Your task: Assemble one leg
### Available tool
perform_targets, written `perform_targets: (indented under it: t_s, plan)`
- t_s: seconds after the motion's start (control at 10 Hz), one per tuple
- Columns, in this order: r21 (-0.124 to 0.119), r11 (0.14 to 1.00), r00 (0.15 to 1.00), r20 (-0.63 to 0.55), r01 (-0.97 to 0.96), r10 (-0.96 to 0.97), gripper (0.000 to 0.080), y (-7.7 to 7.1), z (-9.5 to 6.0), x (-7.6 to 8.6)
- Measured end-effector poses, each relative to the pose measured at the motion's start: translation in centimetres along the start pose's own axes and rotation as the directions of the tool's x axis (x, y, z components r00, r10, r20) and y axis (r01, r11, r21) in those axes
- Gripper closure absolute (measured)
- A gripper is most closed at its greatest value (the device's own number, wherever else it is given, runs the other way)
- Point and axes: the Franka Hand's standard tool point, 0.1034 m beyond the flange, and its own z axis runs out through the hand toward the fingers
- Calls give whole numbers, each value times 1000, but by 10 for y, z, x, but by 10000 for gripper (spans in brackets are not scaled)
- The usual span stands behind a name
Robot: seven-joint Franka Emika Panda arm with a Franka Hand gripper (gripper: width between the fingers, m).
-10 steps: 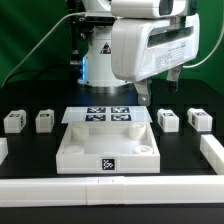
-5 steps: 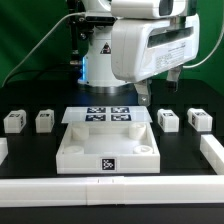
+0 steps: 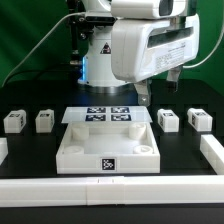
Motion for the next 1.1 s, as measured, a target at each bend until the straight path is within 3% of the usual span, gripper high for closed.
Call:
perform_targets:
  t_s: [0.2,0.5,0.7,0.8,1.1]
  plan:
    - [3,1000,1000,3,4,-4,150,0,0,-1]
    - [34,993,994,14,109,-109,150,-4,1,-26]
    - [25,852,852,-6,523,-523,150,-4,8,-57]
    - [30,849,850,-3,527,-527,150,-2,8,-60]
    - [31,688,688,-1,725,-726,150,0,10,-62]
